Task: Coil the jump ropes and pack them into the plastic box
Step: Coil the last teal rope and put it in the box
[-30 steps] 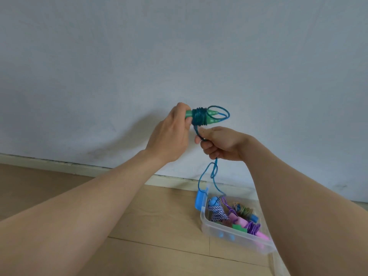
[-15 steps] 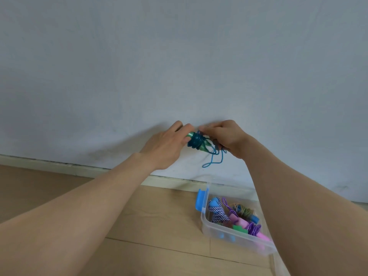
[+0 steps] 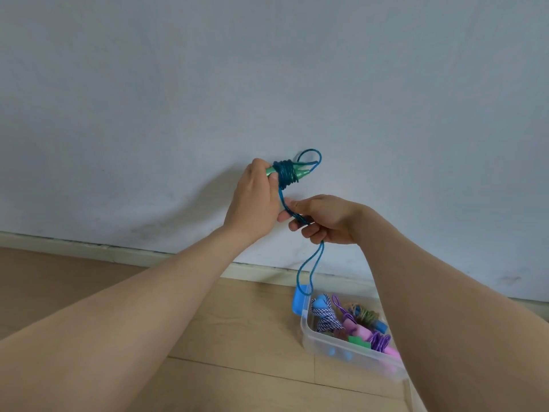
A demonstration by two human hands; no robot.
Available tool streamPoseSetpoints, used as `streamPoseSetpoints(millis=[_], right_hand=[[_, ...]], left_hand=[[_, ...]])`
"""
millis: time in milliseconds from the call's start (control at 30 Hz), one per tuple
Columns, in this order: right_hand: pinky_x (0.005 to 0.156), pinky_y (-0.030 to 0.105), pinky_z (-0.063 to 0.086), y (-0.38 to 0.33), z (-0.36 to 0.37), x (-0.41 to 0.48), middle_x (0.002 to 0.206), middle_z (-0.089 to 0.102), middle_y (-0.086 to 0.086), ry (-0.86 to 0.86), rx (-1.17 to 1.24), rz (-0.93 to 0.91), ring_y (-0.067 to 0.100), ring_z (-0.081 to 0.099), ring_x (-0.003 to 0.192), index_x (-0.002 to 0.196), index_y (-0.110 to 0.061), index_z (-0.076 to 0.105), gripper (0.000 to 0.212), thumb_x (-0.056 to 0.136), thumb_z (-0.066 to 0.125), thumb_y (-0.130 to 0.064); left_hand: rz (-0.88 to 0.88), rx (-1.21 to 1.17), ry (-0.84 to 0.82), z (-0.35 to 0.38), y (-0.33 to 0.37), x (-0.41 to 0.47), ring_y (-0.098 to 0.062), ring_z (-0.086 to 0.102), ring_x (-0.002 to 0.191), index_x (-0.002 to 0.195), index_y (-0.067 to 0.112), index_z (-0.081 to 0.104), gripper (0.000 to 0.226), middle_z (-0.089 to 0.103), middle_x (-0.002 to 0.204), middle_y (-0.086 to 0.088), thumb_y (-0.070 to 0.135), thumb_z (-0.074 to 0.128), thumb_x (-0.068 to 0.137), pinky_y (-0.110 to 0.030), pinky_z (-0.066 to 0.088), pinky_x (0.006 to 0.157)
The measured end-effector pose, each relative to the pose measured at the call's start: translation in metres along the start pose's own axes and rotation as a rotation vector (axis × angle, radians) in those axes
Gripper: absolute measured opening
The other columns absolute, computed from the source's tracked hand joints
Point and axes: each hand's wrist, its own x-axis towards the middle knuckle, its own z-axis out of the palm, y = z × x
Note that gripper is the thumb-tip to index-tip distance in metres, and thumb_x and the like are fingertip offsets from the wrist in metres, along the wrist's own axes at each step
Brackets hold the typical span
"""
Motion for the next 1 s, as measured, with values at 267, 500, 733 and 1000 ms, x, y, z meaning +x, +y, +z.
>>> streamPoseSetpoints(millis=[267, 500, 733, 1000], right_hand=[[0.045, 0.02, 0.022, -0.004, -0.002, -0.008, 0.092, 0.075, 0.01, 0.033, 0.042, -0.001, 0.013, 0.021, 0.052, 0.079, -0.011, 0.069, 0.036, 0.101, 0.059, -0.038], [0.048, 0.026, 0.015, -0.008, -0.017, -0.008, 0.058, 0.036, -0.002, 0.174, 0.096, -0.162, 0.015, 0.02, 0.052, 0.077, -0.012, 0.062, 0.022, 0.096, 0.06, -0.023], [0.055, 0.028, 0.036, 0.004, -0.024, 0.002, 0.062, 0.042, 0.0, 0.311, 0.004, -0.257, 0.016, 0.037, 0.057, 0.093, -0.004, 0.075, 0.035, 0.099, 0.069, -0.038], [0.049, 0.021, 0.03, 0.0, -0.009, -0.01, 0.069, 0.025, -0.005, 0.02, 0.166, -0.115, 0.012, 0.025, 0.058, 0.104, -0.013, 0.069, 0.032, 0.104, 0.062, -0.045]], left_hand=[[0.159, 0.525, 0.013, -0.009, -0.018, -0.011, -0.042, 0.064, 0.074, 0.121, 0.009, 0.057, 0.024, 0.063, 0.103, -0.011, 0.028, 0.045, 0.11, -0.045, 0.048, 0.055], [0.475, 0.575, -0.345, -0.025, -0.049, -0.019, -0.029, 0.06, 0.076, 0.128, 0.026, 0.057, 0.021, 0.056, 0.11, 0.002, 0.023, 0.052, 0.108, -0.036, 0.042, 0.054], [0.554, 0.376, -0.283, -0.028, -0.027, -0.016, -0.032, 0.056, 0.069, 0.132, 0.029, 0.045, 0.027, 0.048, 0.118, 0.003, 0.035, 0.037, 0.107, -0.044, 0.052, 0.053], [0.208, 0.005, 0.117, -0.018, 0.006, -0.008, -0.028, 0.054, 0.087, 0.12, 0.01, 0.054, 0.025, 0.053, 0.114, -0.004, 0.026, 0.039, 0.109, -0.049, 0.049, 0.075]])
